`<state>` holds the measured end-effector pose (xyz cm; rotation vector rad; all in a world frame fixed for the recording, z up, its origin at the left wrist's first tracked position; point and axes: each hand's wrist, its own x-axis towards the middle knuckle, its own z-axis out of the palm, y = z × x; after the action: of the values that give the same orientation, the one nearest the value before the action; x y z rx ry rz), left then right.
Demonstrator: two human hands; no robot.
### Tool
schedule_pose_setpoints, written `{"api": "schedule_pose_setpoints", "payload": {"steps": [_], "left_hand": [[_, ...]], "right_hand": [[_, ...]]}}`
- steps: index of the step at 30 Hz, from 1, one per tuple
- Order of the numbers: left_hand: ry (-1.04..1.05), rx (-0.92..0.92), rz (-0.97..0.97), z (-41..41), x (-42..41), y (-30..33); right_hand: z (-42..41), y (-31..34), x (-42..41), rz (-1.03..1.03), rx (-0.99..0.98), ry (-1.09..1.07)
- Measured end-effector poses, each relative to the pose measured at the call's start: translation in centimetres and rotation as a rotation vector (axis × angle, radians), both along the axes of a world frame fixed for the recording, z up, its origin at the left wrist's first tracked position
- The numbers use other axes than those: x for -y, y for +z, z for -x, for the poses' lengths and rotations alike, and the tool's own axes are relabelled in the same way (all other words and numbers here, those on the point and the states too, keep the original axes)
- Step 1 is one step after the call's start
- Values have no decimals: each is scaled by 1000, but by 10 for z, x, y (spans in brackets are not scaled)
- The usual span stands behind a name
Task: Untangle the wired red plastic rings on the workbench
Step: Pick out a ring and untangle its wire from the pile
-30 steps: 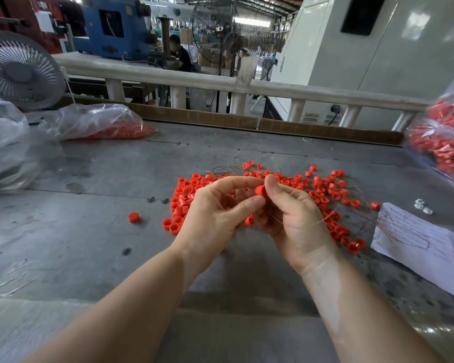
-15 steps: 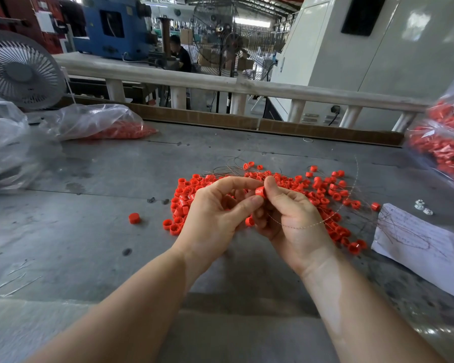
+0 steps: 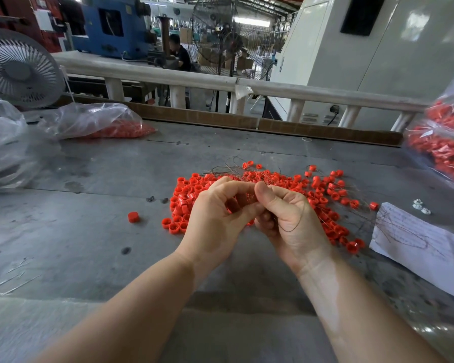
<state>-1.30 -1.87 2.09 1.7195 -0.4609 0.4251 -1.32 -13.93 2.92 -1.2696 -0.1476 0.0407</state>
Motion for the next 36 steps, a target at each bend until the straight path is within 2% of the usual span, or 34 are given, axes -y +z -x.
{"api": "schedule_pose_setpoints", "payload": {"steps": [6, 14, 22, 29, 36], "left_hand": [[0, -11, -29, 2, 0, 2], [-105, -121, 135, 4, 1, 6], [-126, -155, 205, 3, 0, 4], [-220, -217, 332, 4, 0, 5], [-241, -214, 348, 4, 0, 5]], "right_hand": [[1, -2, -1, -30, -17, -14], [-1, -3, -1, -159, -122, 37], [-1, -2, -3, -117, -102, 72], [0, 1, -3, -171, -179, 79], [1, 1, -2, -207, -176, 95]]}}
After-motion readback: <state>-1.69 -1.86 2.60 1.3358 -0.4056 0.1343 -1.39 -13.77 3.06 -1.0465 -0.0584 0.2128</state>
